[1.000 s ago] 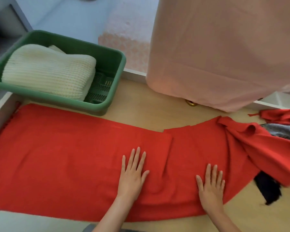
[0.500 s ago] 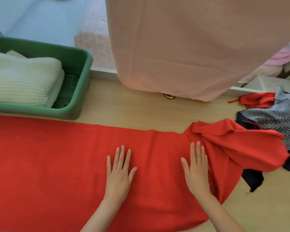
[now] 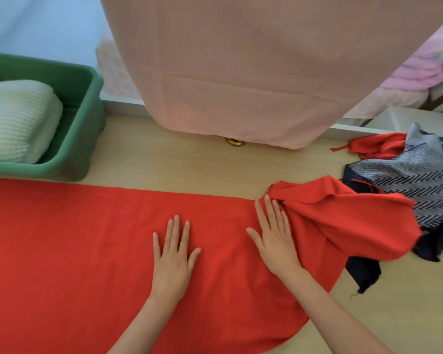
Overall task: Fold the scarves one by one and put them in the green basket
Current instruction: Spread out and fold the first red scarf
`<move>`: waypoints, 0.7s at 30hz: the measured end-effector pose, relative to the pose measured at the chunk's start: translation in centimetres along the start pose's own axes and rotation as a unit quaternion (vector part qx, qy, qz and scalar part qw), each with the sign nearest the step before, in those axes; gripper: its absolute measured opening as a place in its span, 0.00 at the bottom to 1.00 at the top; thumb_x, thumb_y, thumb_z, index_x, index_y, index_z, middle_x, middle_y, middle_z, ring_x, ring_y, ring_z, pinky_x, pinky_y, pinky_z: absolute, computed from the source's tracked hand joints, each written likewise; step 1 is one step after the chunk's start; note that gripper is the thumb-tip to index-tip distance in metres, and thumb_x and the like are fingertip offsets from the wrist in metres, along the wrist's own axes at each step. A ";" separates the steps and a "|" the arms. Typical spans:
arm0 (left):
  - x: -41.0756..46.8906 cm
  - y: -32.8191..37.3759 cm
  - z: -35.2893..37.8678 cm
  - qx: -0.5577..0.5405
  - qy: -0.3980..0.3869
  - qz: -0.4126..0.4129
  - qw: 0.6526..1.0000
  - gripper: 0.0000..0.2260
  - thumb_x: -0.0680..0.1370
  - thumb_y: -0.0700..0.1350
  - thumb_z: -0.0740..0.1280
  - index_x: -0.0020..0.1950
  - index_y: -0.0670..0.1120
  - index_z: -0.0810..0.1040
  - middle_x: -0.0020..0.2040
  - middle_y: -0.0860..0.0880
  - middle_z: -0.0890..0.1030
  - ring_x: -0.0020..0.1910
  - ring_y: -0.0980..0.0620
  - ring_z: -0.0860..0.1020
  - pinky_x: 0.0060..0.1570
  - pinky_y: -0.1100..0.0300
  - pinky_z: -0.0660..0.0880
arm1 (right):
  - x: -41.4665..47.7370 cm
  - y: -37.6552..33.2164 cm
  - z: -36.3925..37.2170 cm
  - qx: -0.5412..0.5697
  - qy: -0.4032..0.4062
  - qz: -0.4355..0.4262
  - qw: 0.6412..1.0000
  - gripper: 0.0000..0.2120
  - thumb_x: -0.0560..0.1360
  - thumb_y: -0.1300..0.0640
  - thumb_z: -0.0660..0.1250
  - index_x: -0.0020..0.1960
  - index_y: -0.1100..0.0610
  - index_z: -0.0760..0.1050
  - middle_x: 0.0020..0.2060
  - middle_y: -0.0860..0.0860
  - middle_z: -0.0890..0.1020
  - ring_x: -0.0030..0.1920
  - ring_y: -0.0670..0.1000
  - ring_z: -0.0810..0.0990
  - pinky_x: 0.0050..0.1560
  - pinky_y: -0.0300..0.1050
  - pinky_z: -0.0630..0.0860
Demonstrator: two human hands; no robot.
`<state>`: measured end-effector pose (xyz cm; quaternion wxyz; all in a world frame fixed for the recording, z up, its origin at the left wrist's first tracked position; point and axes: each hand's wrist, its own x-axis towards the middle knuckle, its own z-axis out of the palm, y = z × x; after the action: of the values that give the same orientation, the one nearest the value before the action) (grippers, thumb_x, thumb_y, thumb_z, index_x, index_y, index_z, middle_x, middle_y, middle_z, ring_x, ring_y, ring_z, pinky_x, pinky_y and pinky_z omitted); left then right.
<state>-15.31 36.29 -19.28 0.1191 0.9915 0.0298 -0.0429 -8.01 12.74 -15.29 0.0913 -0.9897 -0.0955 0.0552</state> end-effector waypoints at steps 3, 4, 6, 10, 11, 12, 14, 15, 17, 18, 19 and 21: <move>0.2 2.7 -0.4 -0.026 0.012 0.015 0.999 0.28 0.81 0.58 0.47 0.77 0.44 0.59 0.78 0.43 0.57 0.77 0.47 0.53 0.74 0.45 0.46 | -2.8 3.5 -1.8 0.031 0.074 0.042 0.996 0.29 0.80 0.43 0.49 0.78 0.54 0.53 0.78 0.52 0.51 0.77 0.53 0.48 0.74 0.50 0.49; 0.4 3.9 -0.5 -0.033 0.012 0.027 0.999 0.28 0.81 0.58 0.47 0.77 0.44 0.59 0.78 0.43 0.58 0.77 0.47 0.53 0.74 0.45 0.47 | -3.5 5.3 -2.3 0.042 0.098 0.073 0.992 0.29 0.79 0.44 0.50 0.77 0.54 0.55 0.77 0.52 0.52 0.77 0.54 0.49 0.74 0.52 0.51; 1.0 6.7 -0.5 -0.040 0.003 0.053 0.998 0.27 0.82 0.57 0.45 0.77 0.45 0.60 0.77 0.44 0.59 0.76 0.48 0.55 0.73 0.46 0.48 | -4.3 9.4 -3.2 0.040 0.122 0.126 0.984 0.30 0.78 0.44 0.53 0.76 0.55 0.58 0.77 0.54 0.56 0.76 0.57 0.53 0.71 0.56 0.55; 1.1 12.2 0.3 -0.037 -0.026 0.126 0.991 0.26 0.80 0.55 0.50 0.76 0.47 0.63 0.77 0.45 0.62 0.76 0.48 0.57 0.70 0.44 0.54 | -4.2 16.3 -4.6 0.019 0.129 0.177 0.976 0.28 0.73 0.48 0.67 0.70 0.58 0.69 0.71 0.58 0.68 0.72 0.61 0.61 0.69 0.60 0.58; 0.9 13.2 0.8 -0.030 -0.038 0.142 0.989 0.26 0.80 0.55 0.51 0.76 0.47 0.64 0.76 0.45 0.62 0.76 0.48 0.57 0.70 0.44 0.55 | -4.0 17.4 -4.5 0.015 0.127 0.177 0.976 0.25 0.72 0.51 0.70 0.66 0.58 0.73 0.68 0.58 0.72 0.71 0.62 0.63 0.70 0.59 0.57; 0.6 14.0 1.3 -0.022 -0.049 0.152 0.987 0.26 0.79 0.55 0.52 0.75 0.47 0.65 0.76 0.45 0.63 0.76 0.48 0.57 0.70 0.44 0.55 | -3.7 18.1 -4.5 0.008 0.128 0.166 0.978 0.20 0.71 0.52 0.71 0.61 0.58 0.78 0.65 0.58 0.76 0.69 0.62 0.66 0.70 0.58 0.55; 0.2 14.9 2.4 -0.008 -0.066 0.150 0.987 0.27 0.79 0.56 0.52 0.75 0.46 0.66 0.76 0.45 0.63 0.76 0.48 0.57 0.70 0.44 0.55 | -3.3 18.9 -5.0 0.013 0.146 0.148 0.978 0.12 0.72 0.51 0.66 0.50 0.56 0.82 0.54 0.55 0.83 0.63 0.61 0.74 0.71 0.53 0.56; 0.0 15.1 2.9 -0.002 -0.068 0.144 0.987 0.27 0.78 0.56 0.52 0.75 0.46 0.66 0.76 0.45 0.62 0.76 0.48 0.57 0.70 0.44 0.54 | -3.1 19.0 -5.5 0.039 0.158 0.153 0.975 0.12 0.73 0.51 0.64 0.46 0.56 0.82 0.48 0.55 0.85 0.58 0.60 0.78 0.70 0.52 0.58; 0.0 15.1 3.4 0.009 -0.072 0.138 0.988 0.28 0.78 0.57 0.51 0.75 0.46 0.64 0.77 0.45 0.61 0.76 0.48 0.57 0.70 0.43 0.54 | -2.8 19.3 -7.6 0.107 0.197 0.200 0.954 0.09 0.76 0.54 0.64 0.46 0.57 0.81 0.41 0.57 0.84 0.53 0.62 0.80 0.63 0.53 0.70; 0.0 15.1 3.4 0.012 -0.075 0.137 0.988 0.28 0.79 0.58 0.50 0.76 0.46 0.64 0.77 0.45 0.60 0.76 0.48 0.57 0.71 0.43 0.53 | -2.7 19.8 -8.9 0.129 0.217 0.229 0.940 0.09 0.77 0.54 0.64 0.47 0.57 0.81 0.41 0.59 0.84 0.51 0.63 0.80 0.54 0.53 0.73; 0.0 15.1 3.4 0.013 -0.076 0.137 0.988 0.28 0.81 0.59 0.47 0.76 0.47 0.63 0.77 0.45 0.60 0.77 0.48 0.56 0.71 0.43 0.52 | -2.7 20.6 -10.2 0.146 0.234 0.252 0.928 0.09 0.78 0.53 0.64 0.48 0.57 0.80 0.40 0.60 0.83 0.48 0.63 0.80 0.47 0.54 0.74; 0.1 15.3 3.1 -0.004 -0.080 0.125 0.989 0.28 0.82 0.60 0.42 0.76 0.47 0.63 0.77 0.46 0.61 0.77 0.49 0.54 0.72 0.45 0.50 | -3.1 22.7 -12.9 0.189 0.270 0.267 0.906 0.10 0.79 0.52 0.63 0.47 0.58 0.78 0.39 0.58 0.83 0.43 0.60 0.80 0.43 0.52 0.73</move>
<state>-14.36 20.75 -18.73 0.1299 0.9803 -0.1041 -0.1064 -5.35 -12.03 -6.72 0.2807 -0.9195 0.2126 -0.1748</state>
